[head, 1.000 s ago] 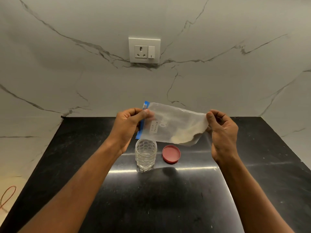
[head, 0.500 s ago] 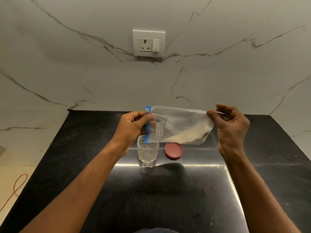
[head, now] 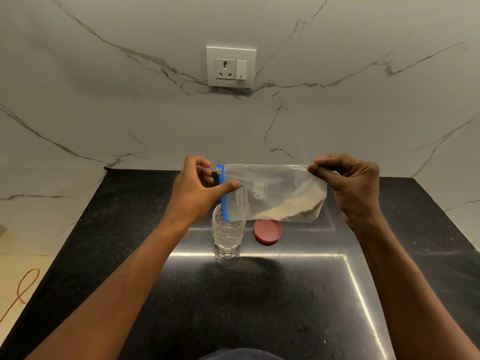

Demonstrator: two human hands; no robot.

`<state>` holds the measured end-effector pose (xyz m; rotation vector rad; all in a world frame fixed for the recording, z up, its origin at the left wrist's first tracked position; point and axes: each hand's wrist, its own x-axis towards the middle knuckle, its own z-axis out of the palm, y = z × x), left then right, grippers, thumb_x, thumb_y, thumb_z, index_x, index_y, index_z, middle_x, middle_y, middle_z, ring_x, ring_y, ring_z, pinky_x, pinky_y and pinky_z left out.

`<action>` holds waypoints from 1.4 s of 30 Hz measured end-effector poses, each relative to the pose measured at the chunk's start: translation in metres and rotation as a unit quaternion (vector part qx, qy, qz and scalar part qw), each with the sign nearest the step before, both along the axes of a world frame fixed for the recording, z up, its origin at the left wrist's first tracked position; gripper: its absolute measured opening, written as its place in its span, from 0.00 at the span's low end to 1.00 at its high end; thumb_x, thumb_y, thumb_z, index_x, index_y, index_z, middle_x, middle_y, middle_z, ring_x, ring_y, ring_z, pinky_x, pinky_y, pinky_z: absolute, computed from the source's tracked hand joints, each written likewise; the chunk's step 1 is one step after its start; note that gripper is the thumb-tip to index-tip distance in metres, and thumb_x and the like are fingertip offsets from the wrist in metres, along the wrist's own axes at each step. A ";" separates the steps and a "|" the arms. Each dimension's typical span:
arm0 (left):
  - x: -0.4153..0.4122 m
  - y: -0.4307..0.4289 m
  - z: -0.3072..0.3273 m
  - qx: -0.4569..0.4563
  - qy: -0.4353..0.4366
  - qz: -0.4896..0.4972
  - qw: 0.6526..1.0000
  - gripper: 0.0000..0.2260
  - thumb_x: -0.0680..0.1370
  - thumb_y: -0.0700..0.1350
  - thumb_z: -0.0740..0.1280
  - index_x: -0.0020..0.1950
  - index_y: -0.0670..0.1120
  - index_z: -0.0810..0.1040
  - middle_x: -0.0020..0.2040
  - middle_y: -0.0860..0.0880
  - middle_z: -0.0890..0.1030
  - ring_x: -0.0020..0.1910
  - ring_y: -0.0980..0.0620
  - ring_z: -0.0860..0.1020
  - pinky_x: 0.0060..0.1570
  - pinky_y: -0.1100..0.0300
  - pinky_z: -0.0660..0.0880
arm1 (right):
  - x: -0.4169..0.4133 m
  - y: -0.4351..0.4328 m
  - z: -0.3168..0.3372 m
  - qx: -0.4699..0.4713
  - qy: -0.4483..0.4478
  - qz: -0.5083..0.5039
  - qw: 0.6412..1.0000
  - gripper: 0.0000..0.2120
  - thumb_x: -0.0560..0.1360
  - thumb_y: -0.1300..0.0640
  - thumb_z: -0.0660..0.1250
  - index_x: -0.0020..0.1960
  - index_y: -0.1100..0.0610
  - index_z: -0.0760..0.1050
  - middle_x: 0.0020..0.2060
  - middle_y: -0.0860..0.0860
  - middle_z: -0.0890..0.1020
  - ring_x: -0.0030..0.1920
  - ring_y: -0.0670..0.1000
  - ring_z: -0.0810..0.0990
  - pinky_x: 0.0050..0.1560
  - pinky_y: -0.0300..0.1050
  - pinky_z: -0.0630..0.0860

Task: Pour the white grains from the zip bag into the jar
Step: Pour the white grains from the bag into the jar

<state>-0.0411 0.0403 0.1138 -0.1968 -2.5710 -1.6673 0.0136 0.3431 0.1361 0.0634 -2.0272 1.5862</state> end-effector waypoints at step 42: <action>0.003 0.045 0.046 -0.173 0.243 -0.082 0.951 0.17 0.75 0.58 0.77 0.61 0.55 0.84 0.63 0.54 0.83 0.65 0.52 0.78 0.66 0.45 0.67 | 0.007 -0.004 -0.041 -0.066 -0.125 0.081 0.987 0.09 0.73 0.51 0.74 0.53 0.49 0.86 0.50 0.47 0.89 0.51 0.47 0.87 0.50 0.39 0.83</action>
